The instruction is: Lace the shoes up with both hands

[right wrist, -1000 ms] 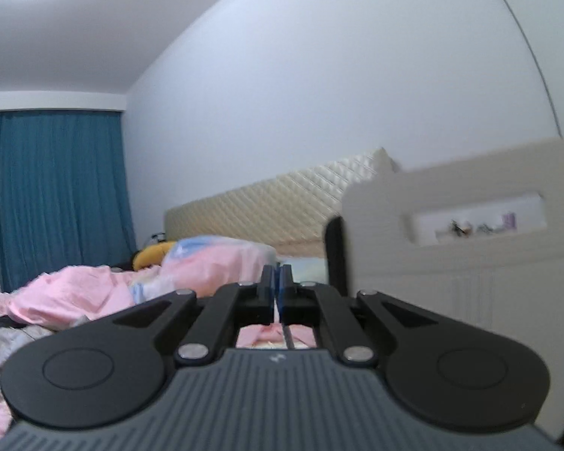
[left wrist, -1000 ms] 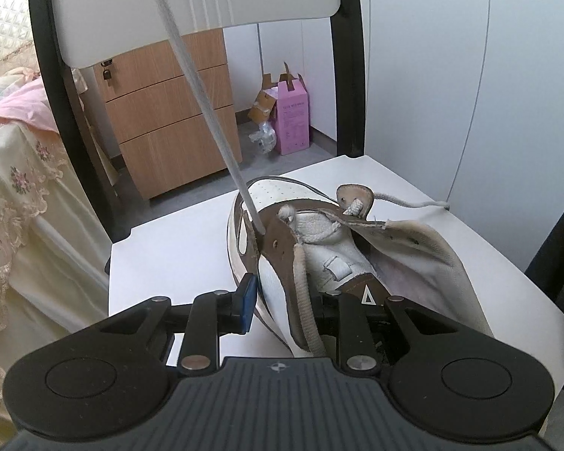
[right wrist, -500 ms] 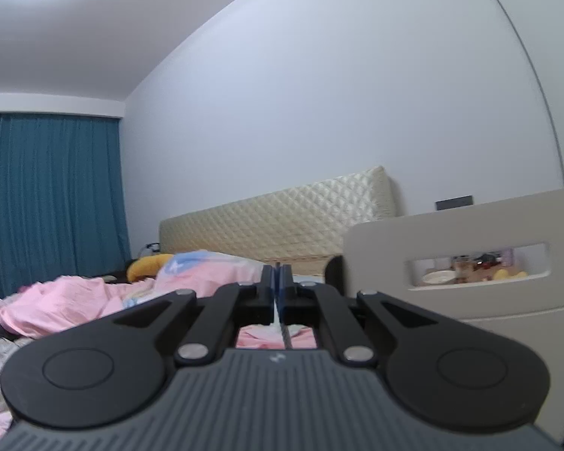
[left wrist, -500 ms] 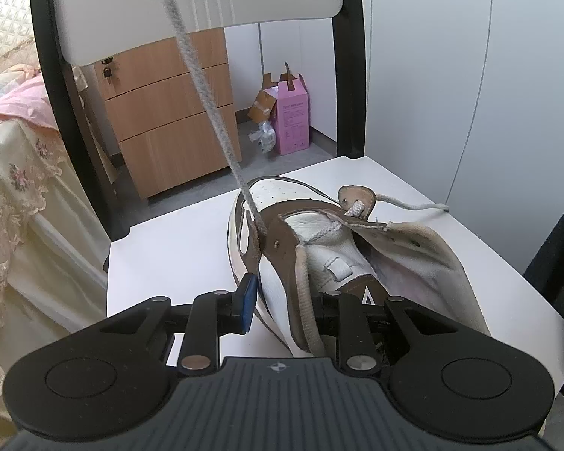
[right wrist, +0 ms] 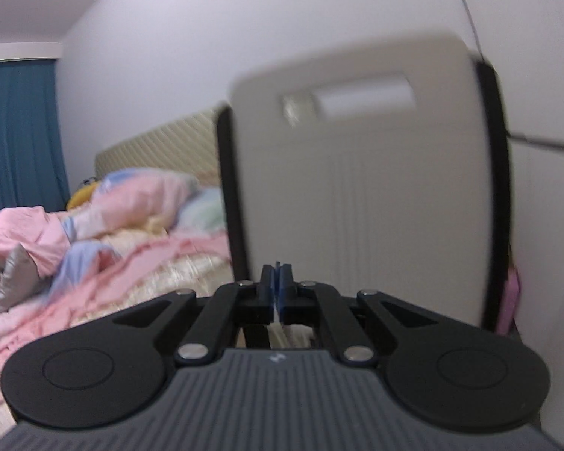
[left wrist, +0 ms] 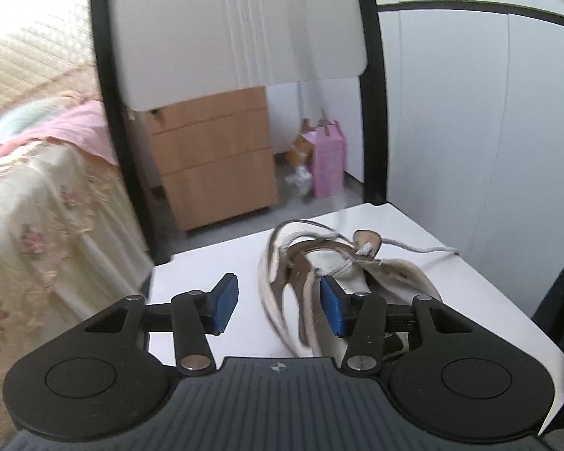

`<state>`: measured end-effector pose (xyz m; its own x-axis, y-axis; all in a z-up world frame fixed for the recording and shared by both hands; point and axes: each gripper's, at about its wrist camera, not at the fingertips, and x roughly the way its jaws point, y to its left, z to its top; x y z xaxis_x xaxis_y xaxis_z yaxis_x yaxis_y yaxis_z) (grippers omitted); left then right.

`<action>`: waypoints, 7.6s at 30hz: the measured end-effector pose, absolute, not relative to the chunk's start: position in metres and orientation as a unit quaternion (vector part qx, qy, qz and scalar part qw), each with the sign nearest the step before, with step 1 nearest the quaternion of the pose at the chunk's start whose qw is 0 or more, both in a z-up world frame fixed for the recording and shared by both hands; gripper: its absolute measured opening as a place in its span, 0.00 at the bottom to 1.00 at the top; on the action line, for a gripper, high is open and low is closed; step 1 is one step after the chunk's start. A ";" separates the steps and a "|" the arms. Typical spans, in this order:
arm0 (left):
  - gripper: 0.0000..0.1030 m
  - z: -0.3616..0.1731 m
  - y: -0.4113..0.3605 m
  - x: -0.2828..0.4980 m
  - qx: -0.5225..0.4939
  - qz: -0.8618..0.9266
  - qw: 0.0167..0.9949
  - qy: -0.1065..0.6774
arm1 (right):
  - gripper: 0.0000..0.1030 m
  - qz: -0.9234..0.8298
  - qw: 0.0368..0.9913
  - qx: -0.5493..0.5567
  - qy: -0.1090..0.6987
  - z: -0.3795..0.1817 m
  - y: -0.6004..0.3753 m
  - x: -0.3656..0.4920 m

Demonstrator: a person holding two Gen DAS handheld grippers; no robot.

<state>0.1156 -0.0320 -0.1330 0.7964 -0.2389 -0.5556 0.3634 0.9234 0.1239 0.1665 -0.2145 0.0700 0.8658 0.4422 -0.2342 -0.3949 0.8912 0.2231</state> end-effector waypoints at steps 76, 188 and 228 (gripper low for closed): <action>0.02 -0.160 0.068 0.211 -0.578 -0.252 0.720 0.289 | 0.07 0.232 0.674 0.606 0.354 -0.119 -0.279 0.170; 0.58 -0.126 0.032 0.215 -0.157 -0.175 0.885 0.401 | 0.04 0.155 0.821 0.392 0.385 -0.108 -0.239 0.185; 0.57 -0.174 0.073 0.231 -0.370 -0.114 0.781 0.490 | 0.04 0.154 0.890 0.186 0.386 -0.103 -0.181 0.181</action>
